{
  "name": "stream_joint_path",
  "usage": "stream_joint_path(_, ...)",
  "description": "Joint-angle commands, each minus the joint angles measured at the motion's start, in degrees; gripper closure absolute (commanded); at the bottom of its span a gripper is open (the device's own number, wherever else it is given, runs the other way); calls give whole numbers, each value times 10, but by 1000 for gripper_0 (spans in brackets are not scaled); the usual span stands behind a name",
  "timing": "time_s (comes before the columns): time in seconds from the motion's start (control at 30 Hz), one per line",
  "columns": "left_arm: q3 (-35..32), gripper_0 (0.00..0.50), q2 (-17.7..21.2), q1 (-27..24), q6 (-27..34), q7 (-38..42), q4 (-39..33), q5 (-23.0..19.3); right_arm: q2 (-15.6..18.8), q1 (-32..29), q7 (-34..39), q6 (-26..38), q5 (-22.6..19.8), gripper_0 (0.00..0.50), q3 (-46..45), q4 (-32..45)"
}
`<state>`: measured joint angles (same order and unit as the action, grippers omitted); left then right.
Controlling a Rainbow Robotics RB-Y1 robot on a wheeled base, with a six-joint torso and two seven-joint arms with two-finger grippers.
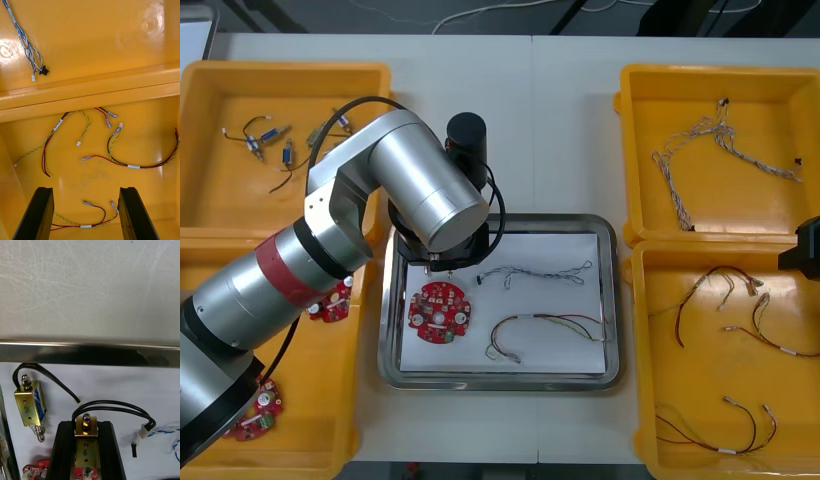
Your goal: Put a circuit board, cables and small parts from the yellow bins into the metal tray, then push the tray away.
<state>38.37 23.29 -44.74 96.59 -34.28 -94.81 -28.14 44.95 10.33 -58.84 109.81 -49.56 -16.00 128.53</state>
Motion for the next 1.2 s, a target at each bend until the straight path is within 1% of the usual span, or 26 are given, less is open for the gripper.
stream_joint_path(0.03, 9, 500, -21, -28, -18, -44, 12, 13, 22, -7, -15, 2, -4, 0, -15, 7)
stream_joint_path(0.33, 9, 500, -23, -28, -18, -49, 13, 14, 22, -7, -15, 2, -4, 0, -15, 7)
stream_joint_path(0.37, 10, 488, -22, -28, -18, -48, 13, 14, 22, -7, -15, 2, -4, 0, -15, 7)
stream_joint_path(0.43, 10, 311, -23, -28, -18, -48, 13, 17, 22, -7, -15, 2, -4, 0, -15, 7)
stream_joint_path(0.47, 9, 274, -23, -28, -18, -49, 13, 18, 22, -7, -15, 2, -4, 0, -15, 7)
stream_joint_path(0.5, 9, 221, -22, -28, -18, -48, 13, 19, 22, -7, -15, 2, -4, 0, -15, 7)
stream_joint_path(0.53, 9, 183, -22, -28, -18, -49, 13, 19, 22, -7, -15, 2, -4, 0, -15, 7)
stream_joint_path(0.57, 9, 166, -22, -28, -18, -48, 13, 19, 22, -7, -15, 2, -4, 0, -15, 7)
stream_joint_path(0.6, 9, 128, -22, -28, -18, -48, 13, 20, 22, -7, -15, 2, -4, 0, -15, 7)
stream_joint_path(0.73, 9, 71, -20, -28, -16, -48, 12, 20, 22, -7, -15, 2, -4, 0, -15, 7)
stream_joint_path(0.83, 3, 51, -18, -29, -8, -48, 6, 19, 22, -7, -15, 2, -4, 0, -15, 7)
stream_joint_path(0.9, -6, 49, -18, -29, 4, -50, -3, 17, 22, -7, -15, 2, -4, 0, -15, 7)
stream_joint_path(1.0, -25, 49, -17, -36, 34, -54, -20, -2, 22, -7, -15, 2, -4, 0, -15, 7)
stream_joint_path(1.1, -45, 53, -15, -44, 65, -55, -39, -26, 21, -7, -18, 2, -19, 0, -6, 10)
stream_joint_path(1.13, -54, 54, -12, -47, 78, -56, -47, -36, 27, -3, -18, 2, -27, 0, -5, 20)
stream_joint_path(1.2, -66, 53, -9, -51, 95, -56, -57, -49, 34, -4, -18, 2, -27, 0, -3, 30)
